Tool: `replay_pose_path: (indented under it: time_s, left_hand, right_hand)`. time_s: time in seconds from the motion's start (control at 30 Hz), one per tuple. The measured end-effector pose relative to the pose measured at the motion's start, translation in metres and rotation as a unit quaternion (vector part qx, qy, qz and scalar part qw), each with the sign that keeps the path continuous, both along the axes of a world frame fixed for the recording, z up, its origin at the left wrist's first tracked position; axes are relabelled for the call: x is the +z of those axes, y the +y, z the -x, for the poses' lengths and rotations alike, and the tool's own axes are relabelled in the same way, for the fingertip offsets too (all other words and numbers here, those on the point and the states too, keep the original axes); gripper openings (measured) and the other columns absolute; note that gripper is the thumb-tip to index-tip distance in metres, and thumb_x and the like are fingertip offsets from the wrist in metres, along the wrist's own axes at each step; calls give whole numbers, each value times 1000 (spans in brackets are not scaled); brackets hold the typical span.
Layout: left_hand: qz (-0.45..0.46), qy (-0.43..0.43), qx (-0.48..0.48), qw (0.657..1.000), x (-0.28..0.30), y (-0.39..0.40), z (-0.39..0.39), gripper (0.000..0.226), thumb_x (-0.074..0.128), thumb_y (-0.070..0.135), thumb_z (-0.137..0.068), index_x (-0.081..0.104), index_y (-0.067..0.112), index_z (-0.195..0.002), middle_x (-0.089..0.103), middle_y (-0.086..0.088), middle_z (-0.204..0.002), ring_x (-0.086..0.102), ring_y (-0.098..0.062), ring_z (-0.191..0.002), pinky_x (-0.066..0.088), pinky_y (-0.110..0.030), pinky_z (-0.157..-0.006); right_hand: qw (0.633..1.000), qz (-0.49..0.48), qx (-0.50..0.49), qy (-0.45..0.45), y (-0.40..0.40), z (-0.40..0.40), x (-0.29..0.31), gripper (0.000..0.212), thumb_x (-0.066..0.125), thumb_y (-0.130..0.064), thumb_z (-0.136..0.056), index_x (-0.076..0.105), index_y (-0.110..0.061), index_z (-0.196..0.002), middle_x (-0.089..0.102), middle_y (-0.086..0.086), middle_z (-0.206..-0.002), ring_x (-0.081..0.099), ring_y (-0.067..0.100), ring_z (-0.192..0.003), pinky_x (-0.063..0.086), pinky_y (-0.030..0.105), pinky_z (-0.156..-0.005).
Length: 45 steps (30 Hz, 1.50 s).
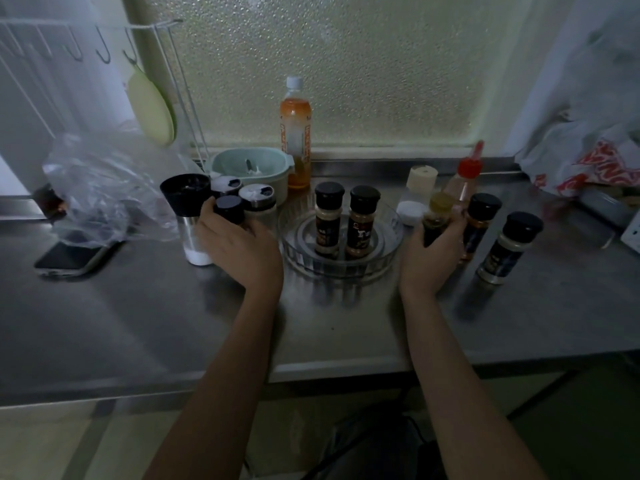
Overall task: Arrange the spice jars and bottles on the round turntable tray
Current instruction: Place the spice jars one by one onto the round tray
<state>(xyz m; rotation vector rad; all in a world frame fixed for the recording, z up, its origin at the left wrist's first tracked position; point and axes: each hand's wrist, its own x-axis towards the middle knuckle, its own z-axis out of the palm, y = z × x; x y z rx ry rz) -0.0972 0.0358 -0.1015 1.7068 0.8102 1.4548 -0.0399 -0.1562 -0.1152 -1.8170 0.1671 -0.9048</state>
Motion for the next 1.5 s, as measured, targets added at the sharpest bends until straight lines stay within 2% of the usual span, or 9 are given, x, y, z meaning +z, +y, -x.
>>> replay_pose_path:
  time_s: [0.3, 0.43, 0.57, 0.73, 0.83, 0.97, 1.07, 1.23, 1.5]
  left_hand:
    - [-104, -101, -95, 985, 12, -14, 13, 51, 55, 9, -91, 35, -6, -135, 39, -21, -132, 34, -15, -124, 23, -11, -108]
    - [-103, -89, -179, 975, 12, -19, 5, 47, 58, 11, -89, 38, 0, -131, 39, -13, -128, 40, -17, -120, 39, -32, -106]
    - [-119, -23, -271, 955, 5, -24, -10, 44, 63, 14, -86, 42, 1, -122, 42, -9, -119, 46, -24, -114, 44, -40, -98]
    - [-158, 29, -301, 940, -1, -24, -19, 46, 70, 12, -81, 44, -2, -117, 46, -18, -117, 47, -28, -111, 36, -15, -93]
    - [-212, 44, -279, 936, -2, -24, -17, 48, 66, 18, -81, 45, -1, -119, 49, -21, -119, 42, -24, -113, 35, -25, -97]
    - [-239, 2, -80, 968, -2, -15, -7, 42, 58, 20, -81, 48, 2, -118, 55, -25, -115, 43, -29, -110, 35, -38, -95]
    - [-143, 4, -10, 990, -3, -5, -6, 50, 66, 16, -79, 47, -1, -123, 51, -25, -124, 44, -35, -119, 35, -47, -103]
    - [26, 27, -111, 993, -7, 3, -11, 79, 73, 18, -74, 30, -3, -137, 38, -26, -135, 37, -38, -126, 31, -37, -106]
    - [-12, 79, -112, 990, -13, 8, -13, 67, 77, 20, -73, 41, -11, -121, 44, -32, -123, 43, -43, -115, 36, -42, -95]
  right_hand:
    - [972, 72, 222, -3, 14, 10, 0, 48, 57, -19, -93, 39, -17, -137, 59, 6, -129, 54, 13, -115, 43, 26, -95]
    - [967, 92, 236, 0, 14, 9, -2, 44, 55, -23, -94, 41, -20, -136, 59, -2, -126, 53, 10, -114, 41, 23, -93]
    - [986, 70, 127, -82, 11, 14, 6, 42, 49, -33, -93, 47, -12, -129, 61, 9, -122, 56, 22, -112, 45, 41, -98]
    - [974, 50, -206, -78, -11, 16, 7, 49, 51, -21, -88, 43, -17, -135, 48, 6, -144, 41, 21, -134, 24, 57, -110]
    - [972, 8, -230, 34, -23, 7, 6, 64, 49, -20, -87, 25, -23, -146, 26, 7, -157, 26, 25, -143, 16, 64, -112]
    - [968, -26, -233, 91, -29, 0, 5, 75, 56, -19, -88, 14, -28, -150, 19, 5, -160, 26, 26, -144, 18, 62, -113]
    - [962, -40, -246, 108, -30, 0, 4, 76, 61, -24, -87, 19, -24, -149, 29, 7, -156, 33, 28, -140, 25, 54, -112]
    - [948, -92, -222, 208, -36, -6, 2, 56, 63, -36, -85, 41, -16, -132, 40, 15, -145, 35, 35, -133, 26, 49, -106]
    - [991, -60, -81, -92, -21, 10, 9, 49, 67, -26, -84, 51, -3, -125, 57, 13, -126, 51, 17, -118, 42, 20, -100]
